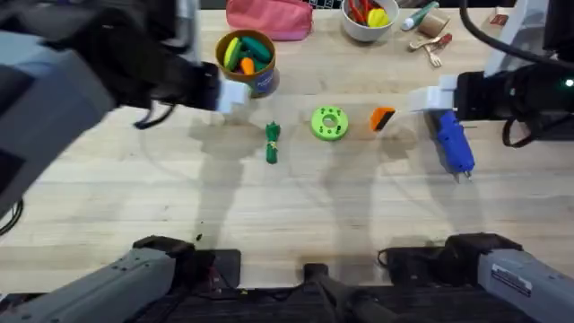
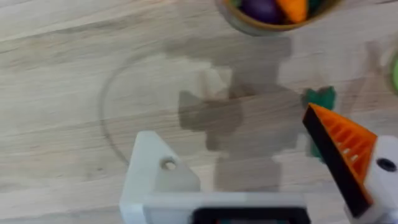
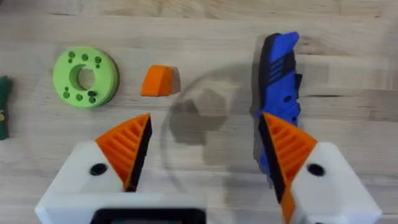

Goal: Pick up the gripper from the table and insert it into the empty holder that is missing its gripper. Then pick up a screw, insert it into the mounting hole, and use the screwdriver to tighten it. Finally, clean up the table by picking up the vegetable and placing it into the bucket.

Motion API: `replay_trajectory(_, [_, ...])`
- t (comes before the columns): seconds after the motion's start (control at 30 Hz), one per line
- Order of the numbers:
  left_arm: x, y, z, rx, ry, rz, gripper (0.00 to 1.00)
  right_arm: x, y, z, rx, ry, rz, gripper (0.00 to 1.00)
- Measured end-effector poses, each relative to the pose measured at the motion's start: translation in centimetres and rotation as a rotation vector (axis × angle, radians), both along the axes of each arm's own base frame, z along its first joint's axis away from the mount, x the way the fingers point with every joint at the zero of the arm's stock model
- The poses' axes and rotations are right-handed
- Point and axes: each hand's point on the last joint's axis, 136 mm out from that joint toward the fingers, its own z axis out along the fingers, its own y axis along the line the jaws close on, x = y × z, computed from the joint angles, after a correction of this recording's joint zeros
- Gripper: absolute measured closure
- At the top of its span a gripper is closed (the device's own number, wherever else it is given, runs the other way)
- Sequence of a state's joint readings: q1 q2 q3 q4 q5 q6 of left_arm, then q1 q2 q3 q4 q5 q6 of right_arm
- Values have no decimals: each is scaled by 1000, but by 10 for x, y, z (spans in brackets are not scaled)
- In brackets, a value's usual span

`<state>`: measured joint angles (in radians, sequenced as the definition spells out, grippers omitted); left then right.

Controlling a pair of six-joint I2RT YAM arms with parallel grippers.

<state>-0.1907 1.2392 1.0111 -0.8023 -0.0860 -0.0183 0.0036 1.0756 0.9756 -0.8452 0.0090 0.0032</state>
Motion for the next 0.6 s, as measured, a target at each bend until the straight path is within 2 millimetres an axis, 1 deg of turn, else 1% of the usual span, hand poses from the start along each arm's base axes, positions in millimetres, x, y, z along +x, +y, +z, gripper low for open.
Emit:
replay_trajectory(0.13, [-3, -34, -11, -33, 33, -6, 15, 0, 0, 0, 0, 0, 0, 7])
replay_trajectory(0.3, [-8, -62, -25, -90, 79, 42, 15, 0, 0, 0, 0, -1, 0, 7])
replay_trajectory(0.43, [-11, -79, -35, -124, 111, 60, 16, 0, 0, 0, 0, -1, 0, 7])
replay_trajectory(0.6, [-17, -91, -54, -129, 182, 58, 15, 0, 0, 1, 0, -2, 0, 8])
